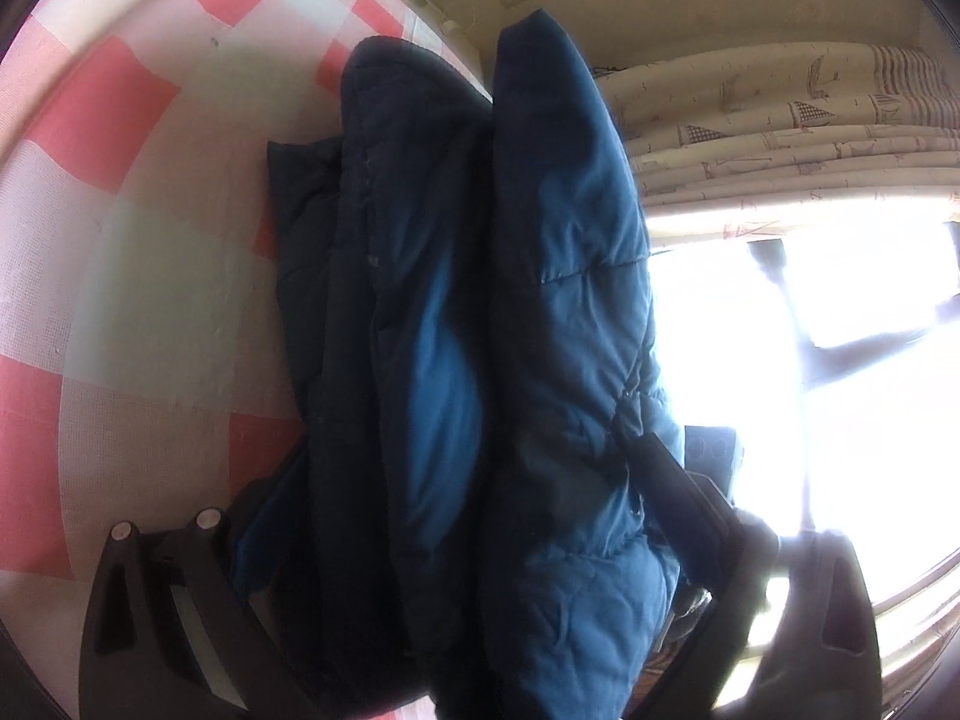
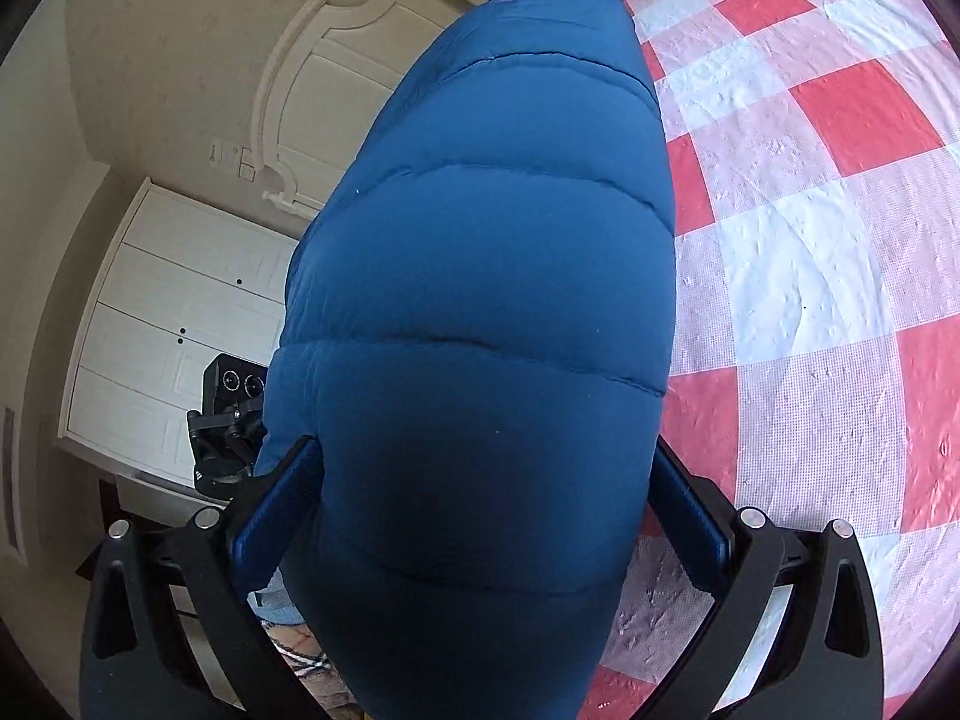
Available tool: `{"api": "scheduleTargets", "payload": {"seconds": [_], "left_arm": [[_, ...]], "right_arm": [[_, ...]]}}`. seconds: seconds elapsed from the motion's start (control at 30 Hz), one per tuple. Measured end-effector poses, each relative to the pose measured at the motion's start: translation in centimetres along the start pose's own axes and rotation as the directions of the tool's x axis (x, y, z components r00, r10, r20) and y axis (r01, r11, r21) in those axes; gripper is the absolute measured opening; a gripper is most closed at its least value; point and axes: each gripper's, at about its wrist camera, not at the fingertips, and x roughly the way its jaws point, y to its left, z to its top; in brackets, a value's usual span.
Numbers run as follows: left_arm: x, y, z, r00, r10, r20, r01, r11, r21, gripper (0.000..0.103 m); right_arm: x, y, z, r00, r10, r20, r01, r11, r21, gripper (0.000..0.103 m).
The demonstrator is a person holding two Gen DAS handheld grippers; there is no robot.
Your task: Fold large clothes
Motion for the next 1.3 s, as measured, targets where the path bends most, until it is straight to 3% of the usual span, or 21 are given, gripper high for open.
{"api": "scheduleTargets", "payload": {"seconds": [0.13, 0.2, 0.27, 0.33, 0.4, 0.53, 0.8, 0.9, 1.0, 1.13, 1.17, 1.23, 1.27, 1.3], "left_arm": [[0.7, -1.0, -0.7, 0.995, 0.093, 0.02, -0.094, 0.992, 0.083, 0.102], [0.7, -1.5, -1.2, 0.991, 0.124, 0.048, -0.128, 0.986, 0.11, 0.097], [0.1, -2.5, -1.9, 0.982, 0.148, 0.113, -0.164, 0.977, 0.14, 0.074], [-0.1, -4.2, -3.1, 0.963, 0.198, 0.183, -0.233, 0.953, 0.191, 0.06], [0.1, -5.5, -3.5, 0.945, 0.233, 0.231, -0.282, 0.936, 0.21, 0.055], [0.7, -7.0, -2.6, 0.936, 0.205, 0.287, -0.271, 0.938, 0.216, 0.048], [4.1, -11.0, 3.6, 0.935, 0.168, 0.311, -0.252, 0.934, 0.253, 0.047], [7.0, -11.5, 5.5, 0.941, 0.178, 0.289, -0.258, 0.927, 0.271, 0.047], [10.7, -10.8, 6.3, 0.943, 0.226, 0.245, -0.289, 0.921, 0.26, 0.048], [11.5, -10.0, 6.0, 0.939, 0.223, 0.264, -0.289, 0.924, 0.249, 0.064], [11.1, -9.9, 6.1, 0.936, 0.233, 0.264, -0.296, 0.926, 0.235, 0.072], [9.7, -10.4, 6.2, 0.914, 0.272, 0.302, -0.346, 0.91, 0.229, 0.08], [8.4, -11.0, 6.2, 0.887, 0.302, 0.35, -0.391, 0.893, 0.221, 0.082], [6.7, -11.2, 5.8, 0.847, 0.336, 0.412, -0.445, 0.872, 0.205, 0.082]], "right_arm": [[0.3, 0.5, 0.0, 1.0, -0.008, 0.007, 0.008, 1.0, -0.017, 0.099], [0.5, 0.9, -0.2, 1.0, -0.018, 0.023, 0.019, 0.999, -0.034, 0.099], [0.5, 1.5, -0.5, 0.999, -0.024, 0.048, 0.027, 0.997, -0.067, 0.093], [0.1, 2.4, -1.0, 0.995, -0.047, 0.084, 0.057, 0.99, -0.129, 0.082], [-0.2, 3.6, -1.6, 0.989, -0.073, 0.13, 0.097, 0.978, -0.187, 0.077], [-1.0, 4.8, -0.9, 0.975, -0.086, 0.206, 0.139, 0.956, -0.259, 0.072], [-5.4, 4.1, 6.0, 0.934, -0.106, 0.34, 0.198, 0.948, -0.248, 0.071], [-6.3, 1.9, 8.1, 0.925, -0.127, 0.358, 0.215, 0.952, -0.217, 0.071], [-6.1, -1.9, 9.5, 0.931, -0.163, 0.326, 0.221, 0.964, -0.149, 0.07], [-5.9, -5.8, 9.2, 0.939, -0.159, 0.305, 0.191, 0.979, -0.075, 0.075], [-6.1, -5.7, 9.1, 0.935, -0.173, 0.31, 0.2, 0.978, -0.058, 0.085], [-7.0, -4.5, 8.7, 0.912, -0.224, 0.342, 0.259, 0.964, -0.058, 0.09], [-7.8, -3.4, 8.5, 0.892, -0.257, 0.373, 0.303, 0.95, -0.07, 0.09], [-8.7, -2.2, 8.0, 0.866, -0.288, 0.408, 0.348, 0.934, -0.08, 0.09]]}}
